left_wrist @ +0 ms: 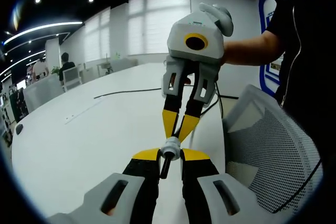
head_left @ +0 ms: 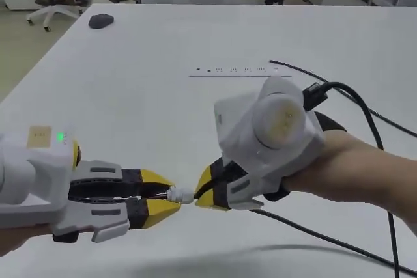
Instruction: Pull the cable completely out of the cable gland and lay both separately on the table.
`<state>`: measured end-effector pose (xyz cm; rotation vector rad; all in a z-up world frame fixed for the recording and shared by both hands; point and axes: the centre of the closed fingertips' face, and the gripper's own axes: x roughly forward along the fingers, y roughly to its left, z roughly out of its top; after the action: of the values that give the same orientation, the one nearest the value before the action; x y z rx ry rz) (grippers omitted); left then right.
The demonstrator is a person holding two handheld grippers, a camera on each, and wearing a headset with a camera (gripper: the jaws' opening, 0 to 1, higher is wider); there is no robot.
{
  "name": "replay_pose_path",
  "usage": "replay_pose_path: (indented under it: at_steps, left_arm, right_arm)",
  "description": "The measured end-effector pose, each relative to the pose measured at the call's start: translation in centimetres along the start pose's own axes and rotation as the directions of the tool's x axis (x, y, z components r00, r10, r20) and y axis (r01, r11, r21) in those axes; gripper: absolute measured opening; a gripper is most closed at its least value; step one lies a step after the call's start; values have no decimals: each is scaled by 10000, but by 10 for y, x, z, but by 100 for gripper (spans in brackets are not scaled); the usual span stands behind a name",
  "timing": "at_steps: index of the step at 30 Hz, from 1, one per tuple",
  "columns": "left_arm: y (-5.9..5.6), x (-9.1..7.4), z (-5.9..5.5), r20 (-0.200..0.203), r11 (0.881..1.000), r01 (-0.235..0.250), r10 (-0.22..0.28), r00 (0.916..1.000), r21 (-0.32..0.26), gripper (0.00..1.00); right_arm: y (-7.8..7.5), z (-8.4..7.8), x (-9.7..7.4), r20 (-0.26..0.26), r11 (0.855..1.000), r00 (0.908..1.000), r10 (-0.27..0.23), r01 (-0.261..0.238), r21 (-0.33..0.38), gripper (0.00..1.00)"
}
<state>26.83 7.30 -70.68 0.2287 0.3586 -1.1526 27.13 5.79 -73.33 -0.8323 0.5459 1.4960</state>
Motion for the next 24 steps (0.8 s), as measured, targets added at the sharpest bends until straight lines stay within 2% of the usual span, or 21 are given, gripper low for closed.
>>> replay_pose_path:
  at_steps: [4,7,9,10,11,12,13,15,16,17,18,20,21,23,24]
  left_arm:
    - [6,-11,-3,283,9986,-417,427,9987,-333,14]
    - [14,-26,-9,531,9928,-922,965,9939,-768,14]
    - [19,-35,-15,544,9879,-1210,1267,9904,-973,14]
    - [22,-39,-16,568,9860,-1375,1432,9881,-947,14]
    - [24,-44,-19,619,9808,-1514,1598,9852,-1230,14]
    - [25,-46,-20,627,9787,-1623,1711,9833,-1260,14]
    - [30,-54,-23,698,9718,-1969,2071,9758,-1297,14]
    - [33,-61,-28,692,9621,-2279,2401,9683,-1498,14]
    - [37,-67,-31,728,9537,-2563,2700,9601,-1574,14]
    - [39,-69,-34,710,9485,-2678,2827,9566,-1693,14]
    - [42,-73,-40,641,9406,-2878,3033,9508,-1803,14]
    - [50,-79,-52,324,9193,-3466,3584,9330,-1863,14]
    - [49,-78,-54,370,9203,-3407,3537,9346,-1921,14]
    - [54,-81,-61,298,8992,-3846,3990,9165,-2087,14]
    - [54,-81,-65,223,8966,-3866,4003,9161,-2161,14]
  right_arm:
    - [-5,-10,-1,-214,10000,9998,-1,2,10,0]
    - [-11,-17,-2,-392,10000,9992,-64,63,-14,0]
    - [-16,-19,-3,-494,9995,9986,-182,169,-274,0]
    - [-20,-19,-2,-491,9993,9984,-271,258,-256,0]
    - [-24,-18,-1,-460,9994,9985,-297,290,-161,0]
    - [-26,-18,-1,-428,9995,9987,-286,282,-107,0]
    - [-32,-13,1,-227,9990,9988,-433,435,44,0]
    - [-37,-4,3,110,9987,9990,-425,421,287,0]
    - [-40,4,6,370,9980,9984,-438,420,478,0]
    - [-42,7,7,400,9982,9983,-414,395,462,0]
    - [-44,13,11,487,9981,9979,-436,414,463,0]
    - [-49,24,18,702,9974,9958,-591,560,458,0]
    - [-52,29,22,812,9965,9945,-662,618,558,0]
    - [-59,41,31,1058,9945,9902,-915,855,599,0]
    - [-64,45,34,1094,9916,9866,-1210,1150,598,0]
